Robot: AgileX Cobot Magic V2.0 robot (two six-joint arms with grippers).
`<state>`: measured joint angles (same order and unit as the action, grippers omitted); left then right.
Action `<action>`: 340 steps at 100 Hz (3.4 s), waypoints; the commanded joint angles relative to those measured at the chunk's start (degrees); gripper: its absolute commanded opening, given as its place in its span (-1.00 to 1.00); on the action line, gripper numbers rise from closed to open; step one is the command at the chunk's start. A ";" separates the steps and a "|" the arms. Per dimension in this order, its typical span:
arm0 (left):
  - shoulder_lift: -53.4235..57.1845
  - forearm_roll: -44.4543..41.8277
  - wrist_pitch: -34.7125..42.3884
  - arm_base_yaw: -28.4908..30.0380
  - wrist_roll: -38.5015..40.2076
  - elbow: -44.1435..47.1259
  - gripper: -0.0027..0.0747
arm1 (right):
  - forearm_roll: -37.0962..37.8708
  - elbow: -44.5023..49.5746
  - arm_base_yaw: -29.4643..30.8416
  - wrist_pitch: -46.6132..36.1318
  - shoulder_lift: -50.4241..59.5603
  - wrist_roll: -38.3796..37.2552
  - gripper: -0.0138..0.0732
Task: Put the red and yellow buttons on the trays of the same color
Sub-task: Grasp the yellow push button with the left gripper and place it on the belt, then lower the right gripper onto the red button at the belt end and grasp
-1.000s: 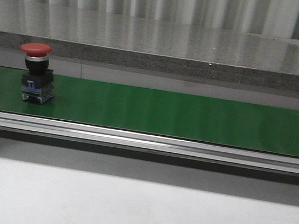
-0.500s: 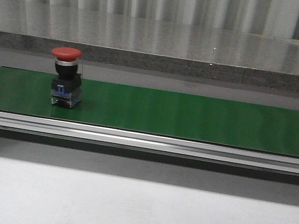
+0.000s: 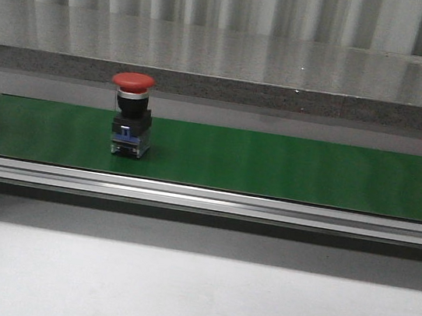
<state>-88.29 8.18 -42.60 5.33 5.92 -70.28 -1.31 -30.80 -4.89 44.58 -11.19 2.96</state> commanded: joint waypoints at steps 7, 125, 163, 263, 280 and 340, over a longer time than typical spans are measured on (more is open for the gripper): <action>3.02 1.95 4.79 -0.81 -0.08 4.10 -0.63 | -0.12 -1.20 0.00 -4.14 -0.53 0.45 -0.83; 22.05 -3.14 12.56 -16.94 -11.08 14.35 -0.97 | -0.12 -1.20 0.00 -4.14 -0.53 0.45 -0.83; 44.34 -2.94 14.70 -18.43 -10.97 27.92 -0.98 | -0.13 -1.20 0.00 -5.11 -0.53 0.45 -0.83; 62.23 -1.64 12.04 -18.43 -10.97 35.08 -0.98 | -3.72 -28.59 -7.95 4.74 -57.25 -1.02 0.82; 62.23 -1.64 12.04 -18.43 -10.97 35.08 -0.98 | -5.42 -33.38 -7.95 7.98 -65.26 0.27 0.82; 62.23 -1.64 12.04 -18.43 -10.97 35.08 -0.98 | -6.32 -37.29 -7.24 -2.54 -79.26 2.06 0.04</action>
<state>-25.84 6.05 -34.93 -12.54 -5.14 -33.70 -7.57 -66.28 -12.84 44.83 -91.14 4.34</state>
